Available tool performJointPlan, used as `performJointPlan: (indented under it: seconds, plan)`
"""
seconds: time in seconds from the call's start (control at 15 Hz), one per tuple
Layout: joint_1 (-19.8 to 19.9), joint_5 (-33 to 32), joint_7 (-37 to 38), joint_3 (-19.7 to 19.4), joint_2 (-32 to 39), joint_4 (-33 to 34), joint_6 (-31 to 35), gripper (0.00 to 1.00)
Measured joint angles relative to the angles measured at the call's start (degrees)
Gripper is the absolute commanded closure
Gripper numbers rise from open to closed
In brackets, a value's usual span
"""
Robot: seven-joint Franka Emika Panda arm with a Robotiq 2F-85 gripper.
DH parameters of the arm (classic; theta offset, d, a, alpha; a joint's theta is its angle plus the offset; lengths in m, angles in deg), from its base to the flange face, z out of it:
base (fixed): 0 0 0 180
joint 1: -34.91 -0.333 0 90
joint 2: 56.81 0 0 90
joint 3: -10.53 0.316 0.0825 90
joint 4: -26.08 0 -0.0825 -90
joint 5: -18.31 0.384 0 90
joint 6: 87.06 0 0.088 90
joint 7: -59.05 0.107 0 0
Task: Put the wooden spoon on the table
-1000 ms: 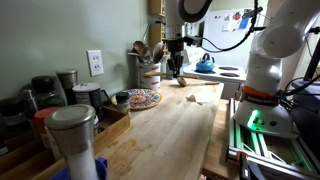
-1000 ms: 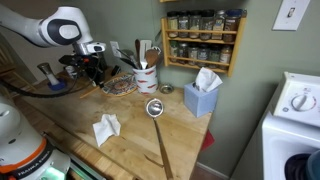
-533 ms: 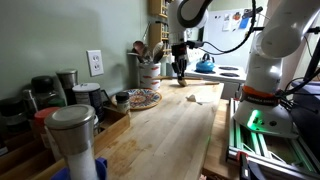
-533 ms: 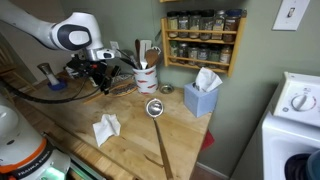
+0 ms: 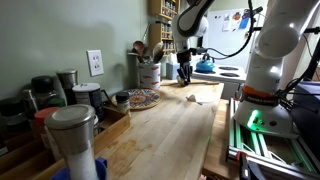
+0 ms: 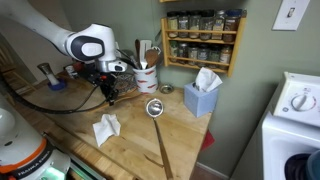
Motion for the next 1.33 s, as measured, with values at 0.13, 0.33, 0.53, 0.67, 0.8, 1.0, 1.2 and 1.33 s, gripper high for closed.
performJointPlan:
  seconds: [0.13,0.33,0.53,0.67,0.8,1.0,1.2,1.33]
  plan:
    - [1.12,0.29,-0.41,-1.58,1.56,0.00,0.80,0.94]
    - [2.47,2.11,-0.96,-3.79,3.62,0.01,2.96,0.94]
    - [2.98,5.62,-2.27,-5.14,5.10,0.02,5.67,0.94]
    - [3.02,7.70,-2.59,-5.28,5.80,0.04,7.09,0.94]
    - [3.02,8.80,-2.57,-5.24,6.37,0.04,8.31,0.94]
    - [3.02,9.37,-2.27,-5.21,6.91,0.09,9.26,0.94]
    - [3.02,9.32,-1.48,-4.78,6.96,0.23,9.60,0.94]
    - [2.98,9.28,-0.69,-4.17,6.79,0.43,9.68,0.94]
